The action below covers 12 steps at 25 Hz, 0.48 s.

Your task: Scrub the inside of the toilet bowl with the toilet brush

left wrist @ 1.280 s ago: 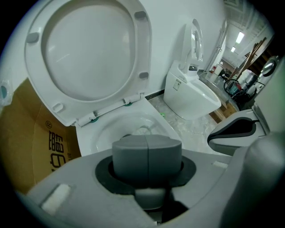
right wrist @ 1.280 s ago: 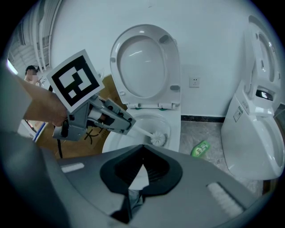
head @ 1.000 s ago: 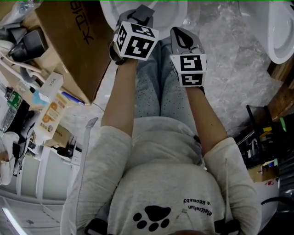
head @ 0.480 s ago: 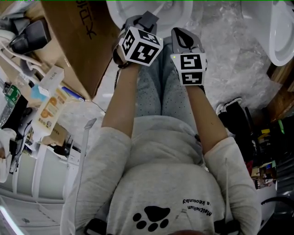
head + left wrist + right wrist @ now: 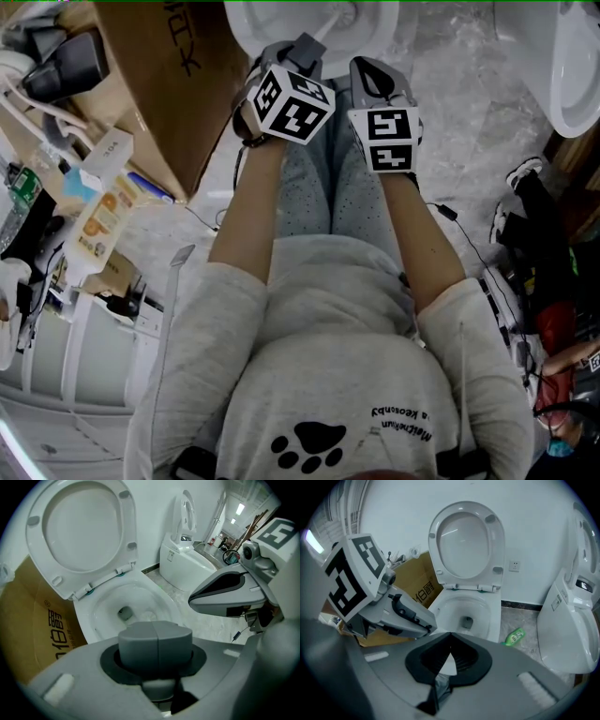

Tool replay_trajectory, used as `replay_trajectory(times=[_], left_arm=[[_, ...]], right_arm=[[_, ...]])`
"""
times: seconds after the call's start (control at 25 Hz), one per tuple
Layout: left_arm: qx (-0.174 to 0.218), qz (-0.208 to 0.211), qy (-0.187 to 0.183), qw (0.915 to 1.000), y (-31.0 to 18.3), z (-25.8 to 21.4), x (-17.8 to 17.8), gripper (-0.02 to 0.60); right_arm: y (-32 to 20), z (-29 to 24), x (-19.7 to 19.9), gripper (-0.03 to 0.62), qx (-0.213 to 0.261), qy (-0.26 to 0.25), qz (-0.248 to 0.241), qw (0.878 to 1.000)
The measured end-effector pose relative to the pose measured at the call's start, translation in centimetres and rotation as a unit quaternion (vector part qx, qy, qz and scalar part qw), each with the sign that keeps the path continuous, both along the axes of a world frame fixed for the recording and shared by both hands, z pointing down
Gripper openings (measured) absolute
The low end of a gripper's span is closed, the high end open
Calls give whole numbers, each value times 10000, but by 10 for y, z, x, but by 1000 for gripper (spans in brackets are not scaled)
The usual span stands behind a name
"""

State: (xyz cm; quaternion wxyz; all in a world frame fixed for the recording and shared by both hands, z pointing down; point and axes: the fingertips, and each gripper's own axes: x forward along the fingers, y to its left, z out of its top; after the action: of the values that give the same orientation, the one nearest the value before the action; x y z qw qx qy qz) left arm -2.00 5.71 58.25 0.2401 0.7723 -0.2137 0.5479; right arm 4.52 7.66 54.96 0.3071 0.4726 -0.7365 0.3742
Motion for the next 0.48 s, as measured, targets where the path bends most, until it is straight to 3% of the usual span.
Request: replay_trajectory(times=[0.48], left_arm=[[-101,4,45,9999,11,-3,-15,156]], right_arm=[[8,11,-19,-2,-188,4,-212,9996]])
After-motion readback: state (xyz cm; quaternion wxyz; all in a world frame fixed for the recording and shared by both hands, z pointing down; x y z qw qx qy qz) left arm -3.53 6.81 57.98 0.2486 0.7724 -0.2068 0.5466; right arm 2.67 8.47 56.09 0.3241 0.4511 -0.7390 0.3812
